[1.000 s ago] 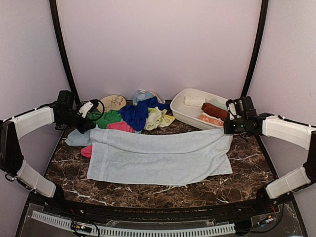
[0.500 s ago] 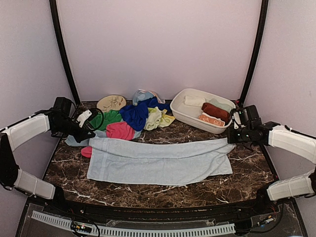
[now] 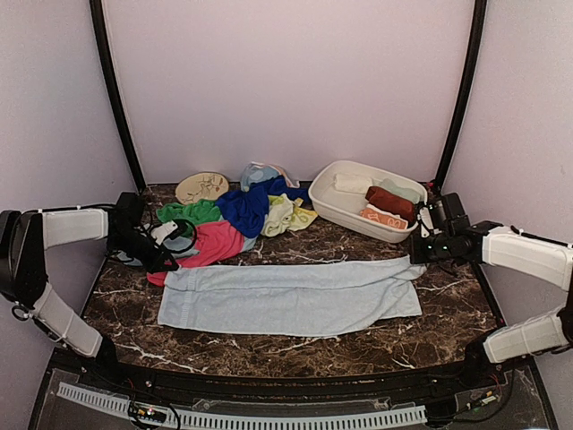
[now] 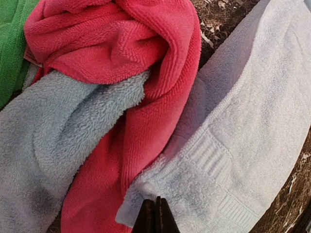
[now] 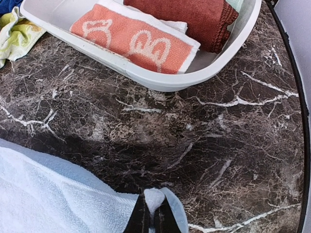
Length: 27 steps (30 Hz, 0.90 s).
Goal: Roll the towels
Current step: Fold the towel at the center of the board.
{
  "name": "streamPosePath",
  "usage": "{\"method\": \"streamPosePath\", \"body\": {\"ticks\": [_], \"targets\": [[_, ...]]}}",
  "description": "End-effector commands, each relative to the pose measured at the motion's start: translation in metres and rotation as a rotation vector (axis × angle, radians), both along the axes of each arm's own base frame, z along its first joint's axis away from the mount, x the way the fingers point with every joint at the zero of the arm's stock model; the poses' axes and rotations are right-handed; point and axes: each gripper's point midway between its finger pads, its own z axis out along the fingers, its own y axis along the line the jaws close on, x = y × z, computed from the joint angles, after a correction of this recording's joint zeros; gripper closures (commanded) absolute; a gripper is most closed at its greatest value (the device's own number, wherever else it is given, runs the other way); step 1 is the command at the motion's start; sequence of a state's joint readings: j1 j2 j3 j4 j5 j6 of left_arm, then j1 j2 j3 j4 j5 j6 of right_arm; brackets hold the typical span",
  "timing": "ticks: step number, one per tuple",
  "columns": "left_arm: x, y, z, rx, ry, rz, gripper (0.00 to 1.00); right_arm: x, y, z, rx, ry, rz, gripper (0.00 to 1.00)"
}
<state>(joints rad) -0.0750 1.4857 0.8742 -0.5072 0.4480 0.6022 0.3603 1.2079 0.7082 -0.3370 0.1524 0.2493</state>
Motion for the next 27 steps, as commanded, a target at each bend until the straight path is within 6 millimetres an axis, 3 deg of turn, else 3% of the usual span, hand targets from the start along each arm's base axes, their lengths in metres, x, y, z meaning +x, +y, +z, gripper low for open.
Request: {"method": "streamPosePath", "body": {"ticks": [1, 5, 11, 20, 23, 27], "targets": [[-0.005, -0.017, -0.017, 0.035, 0.015, -0.053, 1.0, 0.013, 0.009, 0.012, 0.033, -0.033, 0.003, 1.0], [0.017, -0.022, -0.028, 0.119, -0.02, -0.035, 1.0, 0.017, 0.011, 0.011, 0.032, -0.027, 0.007, 1.0], [0.067, -0.005, -0.049, 0.26, -0.022, 0.054, 1.0, 0.026, 0.018, 0.015, 0.049, -0.037, 0.021, 1.0], [0.15, 0.034, -0.022, 0.36, -0.214, 0.204, 1.0, 0.052, 0.036, 0.016, 0.076, -0.077, 0.044, 1.0], [0.157, 0.036, -0.01, 0.323, -0.199, 0.224, 1.0, 0.063, 0.038, 0.007, 0.058, -0.061, 0.043, 1.0], [0.129, 0.018, 0.01, 0.211, -0.163, 0.155, 1.0, 0.07, 0.038, 0.005, 0.034, -0.055, 0.036, 1.0]]}}
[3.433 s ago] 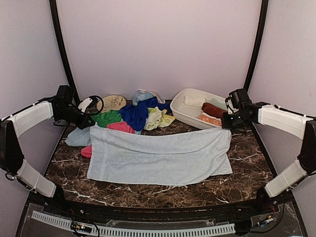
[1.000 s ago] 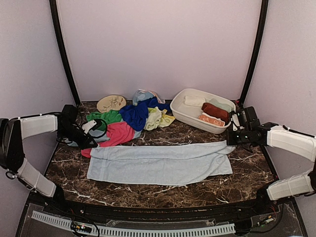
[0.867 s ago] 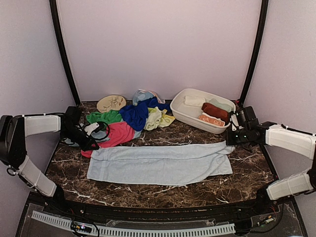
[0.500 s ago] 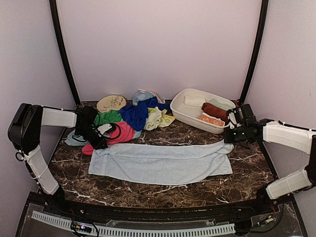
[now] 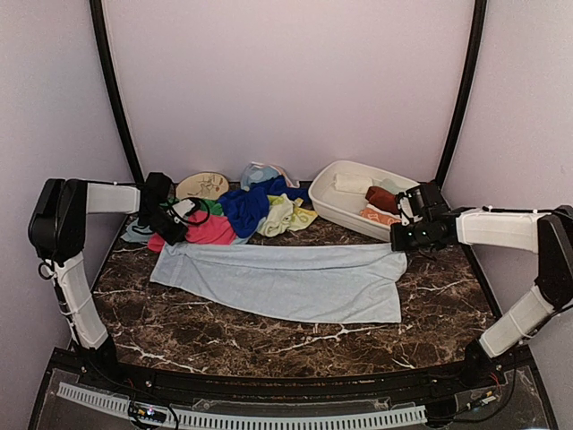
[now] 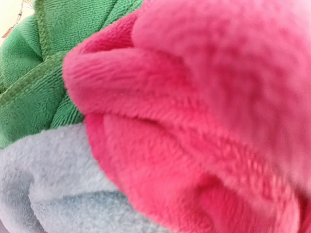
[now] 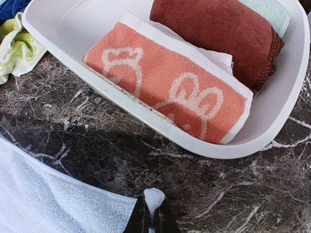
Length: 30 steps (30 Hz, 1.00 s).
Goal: Roll the towels
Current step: Fold the towel at the center of the board.
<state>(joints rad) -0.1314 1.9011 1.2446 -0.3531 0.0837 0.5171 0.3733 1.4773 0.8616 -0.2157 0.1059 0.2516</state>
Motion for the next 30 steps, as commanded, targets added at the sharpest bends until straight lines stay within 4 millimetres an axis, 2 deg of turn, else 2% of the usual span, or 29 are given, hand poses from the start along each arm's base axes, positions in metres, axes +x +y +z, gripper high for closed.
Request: {"method": "streamPosePath", "body": {"ticks": [1, 3, 6, 16, 21, 24, 27, 30], "targets": [[-0.014, -0.01, 0.043, -0.095, -0.053, -0.041, 1.0, 0.017, 0.003, 0.018, -0.01, -0.065, -0.006, 1.0], [-0.039, -0.014, 0.049, -0.121, -0.033, -0.078, 1.0, 0.015, 0.001, 0.025, -0.019, -0.073, -0.001, 1.0], [-0.066, -0.016, 0.076, -0.151, -0.042, -0.105, 1.0, 0.005, 0.002, 0.047, 0.001, -0.111, 0.025, 1.0], [-0.141, -0.026, 0.194, -0.271, -0.178, -0.163, 1.0, -0.061, -0.008, 0.13, 0.097, -0.206, 0.078, 1.0], [-0.172, -0.028, 0.248, -0.329, -0.271, -0.157, 1.0, -0.094, -0.025, 0.194, 0.145, -0.327, 0.051, 1.0], [-0.188, -0.027, 0.284, -0.349, -0.328, -0.153, 1.0, -0.108, -0.032, 0.227, 0.161, -0.373, 0.045, 1.0], [-0.204, -0.024, 0.306, -0.34, -0.358, -0.15, 1.0, -0.115, -0.035, 0.245, 0.161, -0.381, 0.045, 1.0], [-0.217, -0.02, 0.311, -0.329, -0.353, -0.145, 1.0, -0.112, -0.035, 0.243, 0.152, -0.356, 0.039, 1.0]]}}
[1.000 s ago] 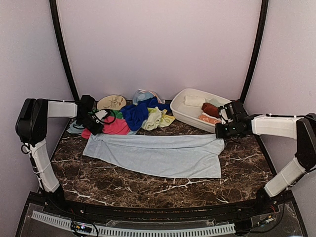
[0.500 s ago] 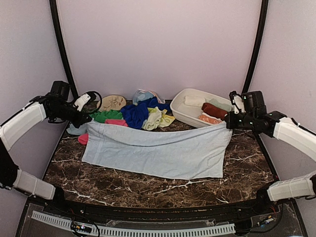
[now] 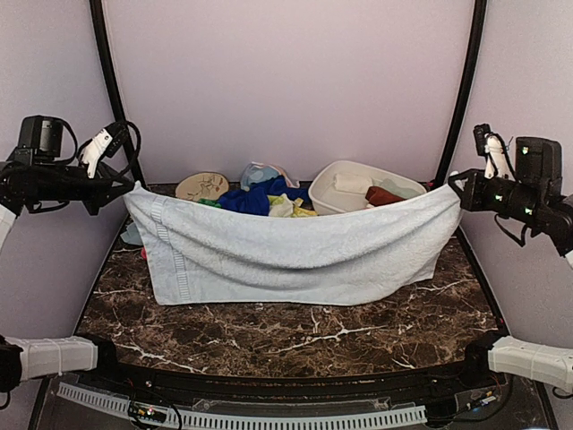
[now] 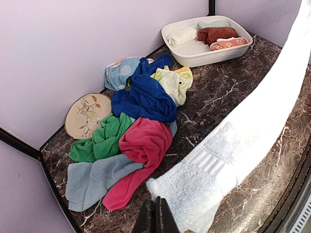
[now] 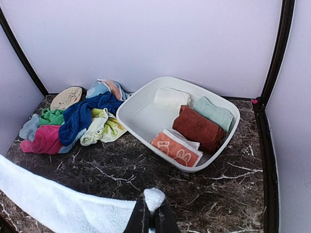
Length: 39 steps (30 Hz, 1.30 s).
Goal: Roll the towels
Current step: Fold the towel at the center of the board.
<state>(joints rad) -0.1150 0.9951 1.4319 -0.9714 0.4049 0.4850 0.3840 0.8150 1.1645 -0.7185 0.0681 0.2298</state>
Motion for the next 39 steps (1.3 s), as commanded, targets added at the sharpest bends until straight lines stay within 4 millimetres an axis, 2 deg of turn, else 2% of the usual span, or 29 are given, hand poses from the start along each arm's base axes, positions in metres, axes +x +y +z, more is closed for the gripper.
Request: {"method": "streamPosePath", "body": {"ticks": [1, 5, 6, 11, 16, 20, 24, 28, 31, 39], "targets": [[-0.03, 0.004, -0.007, 0.001, 0.095, 0.009, 1.0, 0.001, -0.003, -0.014, -0.028, 0.084, -0.023, 1.0], [-0.02, 0.009, -0.042, 0.033, 0.172, 0.036, 1.0, 0.02, -0.003, -0.038, -0.066, 0.133, -0.067, 1.0], [-0.013, 0.01, -0.056, 0.046, 0.193, 0.047, 1.0, 0.026, -0.003, -0.055, -0.087, 0.167, -0.075, 1.0], [0.042, 0.02, -0.115, 0.119, 0.242, 0.114, 1.0, 0.062, 0.006, -0.105, -0.135, 0.256, -0.069, 1.0], [0.099, 0.023, -0.147, 0.155, 0.241, 0.158, 1.0, 0.098, 0.014, -0.124, -0.149, 0.246, -0.06, 1.0], [0.124, 0.024, -0.168, 0.169, 0.288, 0.174, 1.0, 0.114, 0.02, -0.136, -0.155, 0.259, -0.05, 1.0], [0.124, 0.019, -0.179, 0.152, 0.293, 0.15, 1.0, 0.111, 0.024, -0.151, -0.151, 0.284, -0.021, 1.0], [0.121, 0.017, -0.186, 0.14, 0.25, 0.123, 1.0, 0.103, 0.018, -0.17, -0.175, 0.297, -0.029, 1.0], [0.127, 0.021, -0.188, 0.149, 0.233, 0.132, 1.0, 0.103, 0.012, -0.178, -0.205, 0.302, -0.047, 1.0], [0.162, 0.042, -0.176, 0.175, 0.157, 0.215, 1.0, 0.135, 0.015, -0.166, -0.248, 0.23, -0.058, 1.0]]}}
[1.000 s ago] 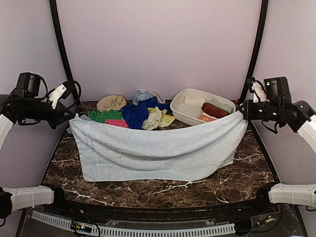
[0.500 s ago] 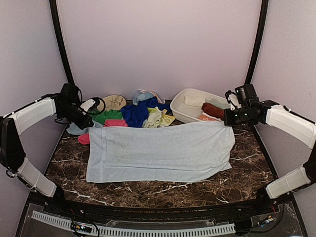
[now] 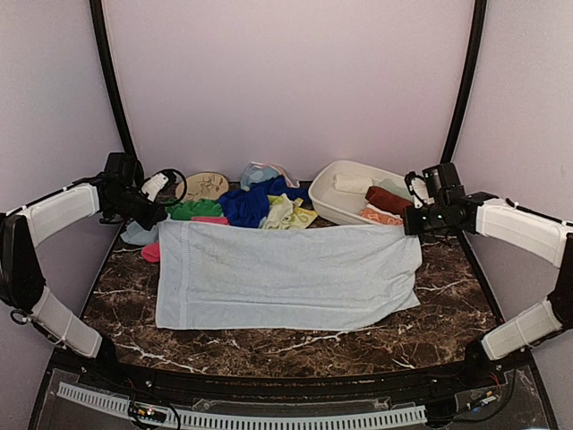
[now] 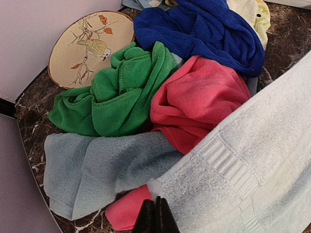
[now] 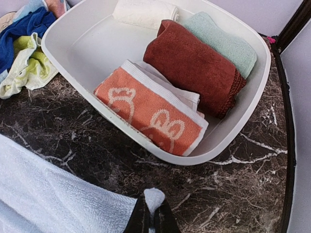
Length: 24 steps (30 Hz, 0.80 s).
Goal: Roll the towels
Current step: Fold the towel at the center of the board.
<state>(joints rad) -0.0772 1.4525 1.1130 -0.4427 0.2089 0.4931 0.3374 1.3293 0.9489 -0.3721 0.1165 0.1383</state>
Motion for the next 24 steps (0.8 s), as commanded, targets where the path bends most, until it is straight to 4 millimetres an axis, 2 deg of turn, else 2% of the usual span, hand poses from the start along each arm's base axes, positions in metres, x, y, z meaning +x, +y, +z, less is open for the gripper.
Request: {"method": "streamPosePath", "body": {"ticks": [1, 4, 7, 9, 10, 14, 19, 24], "targets": [[0.022, 0.012, 0.015, 0.02, -0.063, 0.035, 1.0, 0.032, 0.002, 0.025, -0.016, -0.103, -0.007, 1.0], [0.013, 0.007, 0.026, -0.005, -0.052, 0.011, 1.0, 0.033, 0.007, 0.035, 0.012, -0.106, 0.003, 1.0], [-0.003, 0.0, 0.049, -0.03, -0.084, -0.031, 1.0, 0.021, 0.007, 0.048, 0.041, -0.115, 0.008, 1.0], [-0.019, -0.003, 0.069, -0.041, -0.11, -0.057, 1.0, 0.007, 0.004, 0.058, 0.061, -0.129, 0.013, 1.0], [-0.028, -0.005, 0.075, -0.045, -0.107, -0.069, 1.0, -0.003, 0.003, 0.068, 0.076, -0.149, 0.018, 1.0], [-0.068, -0.012, 0.097, -0.079, -0.088, -0.116, 1.0, -0.039, -0.002, 0.085, 0.126, -0.15, 0.032, 1.0], [-0.118, -0.018, 0.131, -0.108, -0.123, -0.169, 1.0, -0.079, -0.006, 0.127, 0.216, -0.218, 0.044, 1.0], [-0.169, -0.025, 0.169, -0.14, -0.171, -0.222, 1.0, -0.108, -0.017, 0.167, 0.25, -0.274, 0.036, 1.0]]}}
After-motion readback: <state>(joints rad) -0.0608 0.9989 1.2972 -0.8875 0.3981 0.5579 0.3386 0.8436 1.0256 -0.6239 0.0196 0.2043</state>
